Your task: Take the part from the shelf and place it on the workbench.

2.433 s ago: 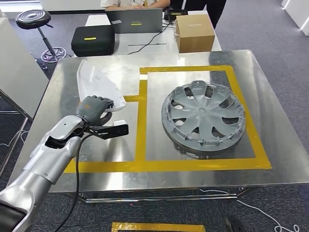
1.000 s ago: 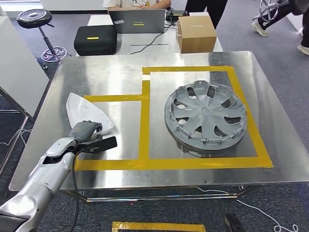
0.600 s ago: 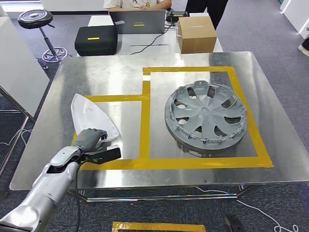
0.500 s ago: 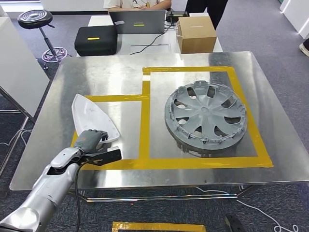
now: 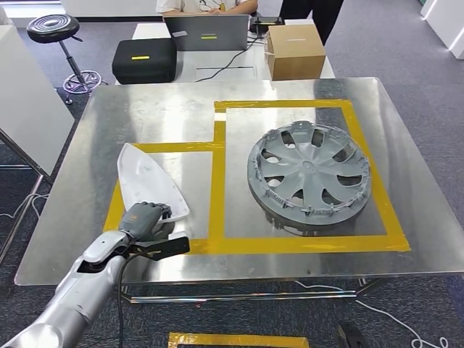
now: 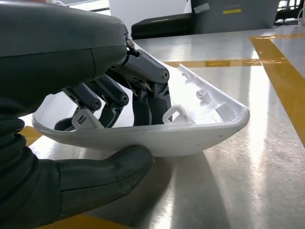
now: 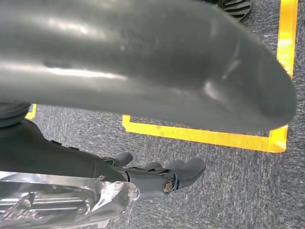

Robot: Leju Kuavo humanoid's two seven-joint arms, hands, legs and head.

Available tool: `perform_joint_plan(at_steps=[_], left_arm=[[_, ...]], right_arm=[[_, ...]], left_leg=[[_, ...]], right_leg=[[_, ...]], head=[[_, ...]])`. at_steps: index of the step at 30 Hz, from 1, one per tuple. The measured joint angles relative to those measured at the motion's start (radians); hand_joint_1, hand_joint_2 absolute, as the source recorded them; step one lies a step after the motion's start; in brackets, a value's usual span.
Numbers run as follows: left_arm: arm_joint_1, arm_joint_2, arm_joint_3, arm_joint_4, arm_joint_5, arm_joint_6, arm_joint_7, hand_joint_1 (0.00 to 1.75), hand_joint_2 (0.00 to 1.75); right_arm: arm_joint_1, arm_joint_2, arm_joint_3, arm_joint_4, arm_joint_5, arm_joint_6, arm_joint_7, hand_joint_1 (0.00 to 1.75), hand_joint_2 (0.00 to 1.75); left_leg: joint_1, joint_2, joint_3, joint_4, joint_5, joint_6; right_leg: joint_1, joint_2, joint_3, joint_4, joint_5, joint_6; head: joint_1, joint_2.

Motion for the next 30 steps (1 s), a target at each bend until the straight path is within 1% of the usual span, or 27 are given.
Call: perform_joint_plan(at_steps=[24,30], left_arm=[[0.012,0.000,-0.028,-0.024,0.023,-0.008,-0.003,1.75,1.75],[0.017,0.005,-0.042,-0.027,0.058,-0.014,-0.030,1.75,1.75]], right_arm=[[0.000,0.001,0.000,0.000,0.002,-0.002,0.000,0.00,0.00],[0.000,0.001,0.000,0.000,0.006,-0.001,0.001,0.00,0.00]], left_leg=[[0.000,0.000,0.000,0.000,0.000,0.000],[0.000,0.000,0.000,0.000,0.000,0.000]], right_leg=[[0.000,0.000,0.000,0.000,0.000,0.000],[0.000,-0.001,0.000,0.000,0.000,0.000]], head=[[0.000,0.000],[0.000,0.000]])
